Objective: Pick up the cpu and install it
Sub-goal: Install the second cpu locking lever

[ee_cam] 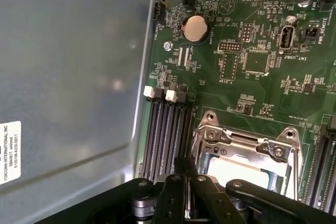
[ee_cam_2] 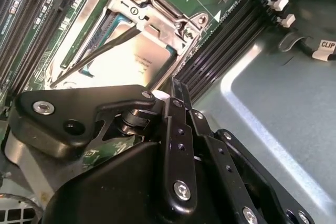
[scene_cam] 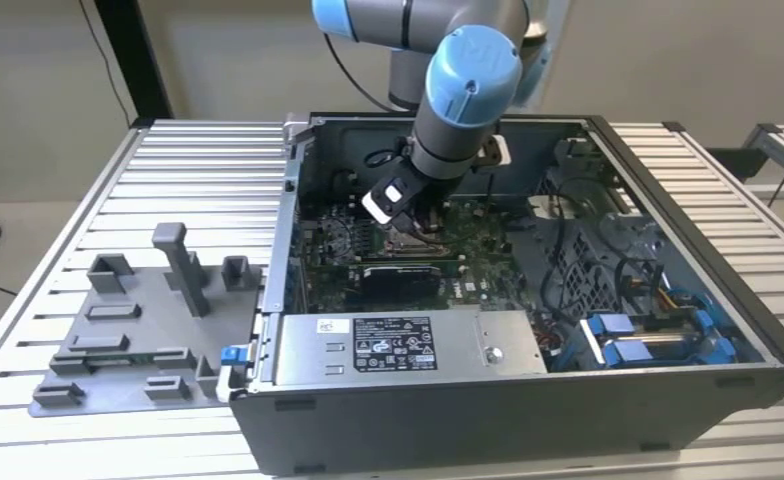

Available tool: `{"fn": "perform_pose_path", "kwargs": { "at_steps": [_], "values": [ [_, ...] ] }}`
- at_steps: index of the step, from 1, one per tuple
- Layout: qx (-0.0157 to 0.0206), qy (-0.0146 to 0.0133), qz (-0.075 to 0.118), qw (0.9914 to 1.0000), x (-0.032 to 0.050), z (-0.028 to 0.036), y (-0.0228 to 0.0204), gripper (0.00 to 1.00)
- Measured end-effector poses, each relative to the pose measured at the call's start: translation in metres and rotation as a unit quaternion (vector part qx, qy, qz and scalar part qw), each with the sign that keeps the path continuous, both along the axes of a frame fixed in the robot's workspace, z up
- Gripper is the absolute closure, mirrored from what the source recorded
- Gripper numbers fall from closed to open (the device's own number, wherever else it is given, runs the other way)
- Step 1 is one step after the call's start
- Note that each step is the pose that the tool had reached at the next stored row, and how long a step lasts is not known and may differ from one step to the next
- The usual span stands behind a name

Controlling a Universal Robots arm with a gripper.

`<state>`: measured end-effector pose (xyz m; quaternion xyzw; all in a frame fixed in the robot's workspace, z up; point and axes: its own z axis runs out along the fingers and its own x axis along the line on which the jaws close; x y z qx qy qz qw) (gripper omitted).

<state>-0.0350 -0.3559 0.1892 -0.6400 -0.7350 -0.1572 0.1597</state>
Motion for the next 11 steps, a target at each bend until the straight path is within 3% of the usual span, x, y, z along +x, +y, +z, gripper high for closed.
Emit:
{"fn": "perform_pose_path", "kwargs": {
  "at_steps": [11],
  "values": [
    [0.0000,0.0000,0.000,1.00000,0.0041,-0.0012,0.0000,1.00]
  ]
}}
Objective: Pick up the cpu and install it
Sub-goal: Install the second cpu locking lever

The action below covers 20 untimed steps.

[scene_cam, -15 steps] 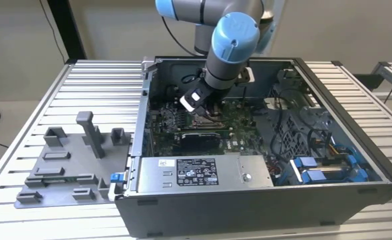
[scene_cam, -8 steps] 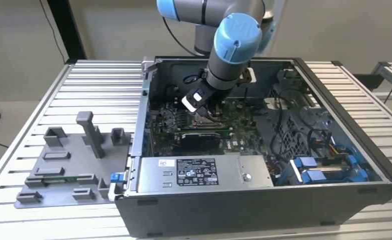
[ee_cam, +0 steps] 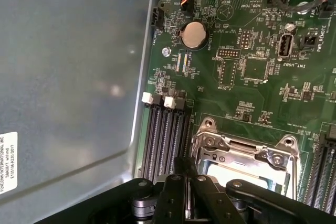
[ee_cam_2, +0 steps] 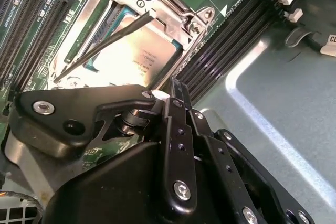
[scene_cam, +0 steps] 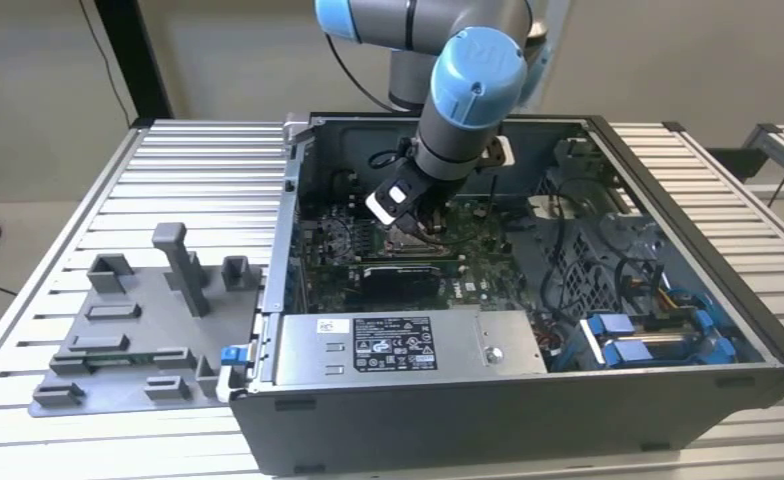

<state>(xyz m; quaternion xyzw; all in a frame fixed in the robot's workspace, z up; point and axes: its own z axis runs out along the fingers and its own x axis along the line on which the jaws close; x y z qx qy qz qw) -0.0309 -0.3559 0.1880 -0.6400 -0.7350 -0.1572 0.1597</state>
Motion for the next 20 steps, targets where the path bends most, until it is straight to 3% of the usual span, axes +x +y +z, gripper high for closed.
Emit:
{"fn": "perform_pose_path", "kwargs": {
  "at_steps": [15,20],
  "values": [
    [0.0005,0.0001,0.000,1.00000,0.0001,-0.0035,-0.0004,1.00],
    [0.0039,0.0000,0.000,0.99999,0.0007,-0.0041,-0.0004,1.00]
  ]
}}
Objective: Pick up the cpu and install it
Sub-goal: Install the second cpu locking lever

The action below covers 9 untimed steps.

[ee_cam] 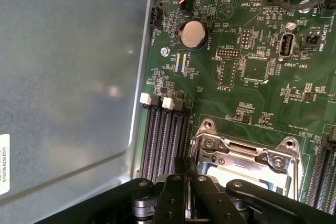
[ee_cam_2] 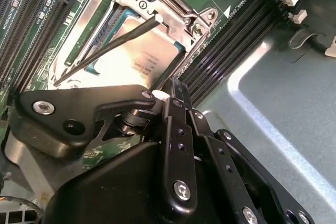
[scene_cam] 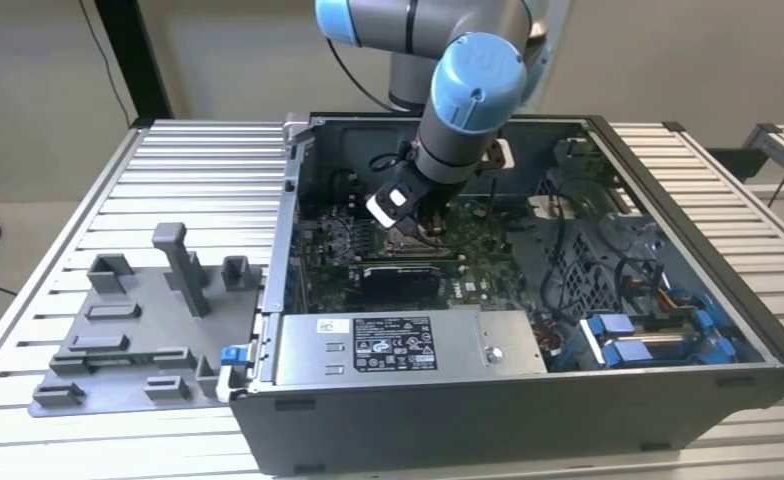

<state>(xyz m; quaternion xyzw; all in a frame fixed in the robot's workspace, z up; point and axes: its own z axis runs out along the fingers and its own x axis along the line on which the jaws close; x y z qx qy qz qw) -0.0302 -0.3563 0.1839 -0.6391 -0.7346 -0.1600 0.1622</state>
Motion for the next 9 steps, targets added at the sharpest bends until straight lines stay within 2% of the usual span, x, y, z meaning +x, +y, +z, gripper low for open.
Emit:
{"fn": "perform_pose_path", "kwargs": {
  "at_steps": [9],
  "values": [
    [0.0082,0.0000,0.000,0.99997,0.0011,-0.0014,0.0000,1.00]
  ]
}}
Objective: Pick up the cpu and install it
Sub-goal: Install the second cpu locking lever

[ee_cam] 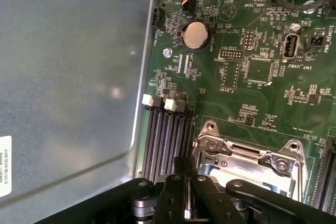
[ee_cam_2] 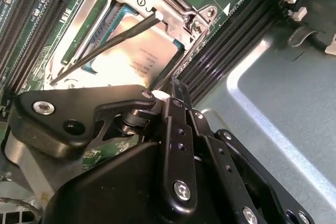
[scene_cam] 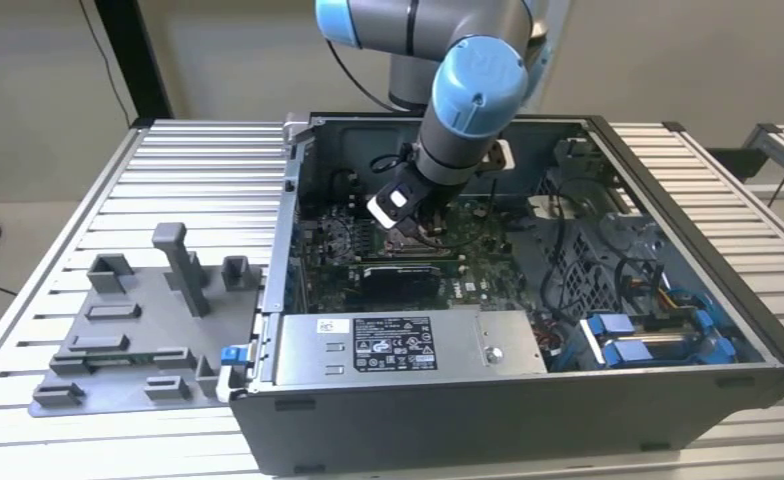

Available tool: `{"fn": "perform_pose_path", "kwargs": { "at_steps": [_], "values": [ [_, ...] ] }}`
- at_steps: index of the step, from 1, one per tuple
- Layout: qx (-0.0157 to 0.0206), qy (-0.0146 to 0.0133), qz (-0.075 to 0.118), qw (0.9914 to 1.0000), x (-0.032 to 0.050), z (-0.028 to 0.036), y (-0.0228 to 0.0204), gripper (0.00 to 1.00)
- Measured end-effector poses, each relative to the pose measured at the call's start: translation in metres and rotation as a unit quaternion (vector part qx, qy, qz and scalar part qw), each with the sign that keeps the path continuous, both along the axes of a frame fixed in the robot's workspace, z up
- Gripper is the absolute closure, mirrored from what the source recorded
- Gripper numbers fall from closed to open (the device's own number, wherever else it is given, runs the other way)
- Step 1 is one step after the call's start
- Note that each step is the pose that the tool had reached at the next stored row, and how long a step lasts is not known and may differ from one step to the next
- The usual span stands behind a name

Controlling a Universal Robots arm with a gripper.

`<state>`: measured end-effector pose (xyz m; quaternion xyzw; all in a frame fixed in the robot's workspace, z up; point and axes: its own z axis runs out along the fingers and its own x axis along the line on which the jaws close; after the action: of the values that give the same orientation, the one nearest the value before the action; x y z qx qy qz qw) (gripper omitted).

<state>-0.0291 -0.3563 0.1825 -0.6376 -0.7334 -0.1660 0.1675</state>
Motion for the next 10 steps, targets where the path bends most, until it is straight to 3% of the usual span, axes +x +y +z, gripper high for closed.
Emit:
{"fn": "perform_pose_path", "kwargs": {
  "at_steps": [5,10],
  "values": [
    [0.0015,-0.0002,0.000,1.00000,0.0002,0.0032,0.0003,1.00],
    [0.0008,0.0018,0.000,1.00000,0.0001,0.0219,-0.0007,1.00]
  ]
}}
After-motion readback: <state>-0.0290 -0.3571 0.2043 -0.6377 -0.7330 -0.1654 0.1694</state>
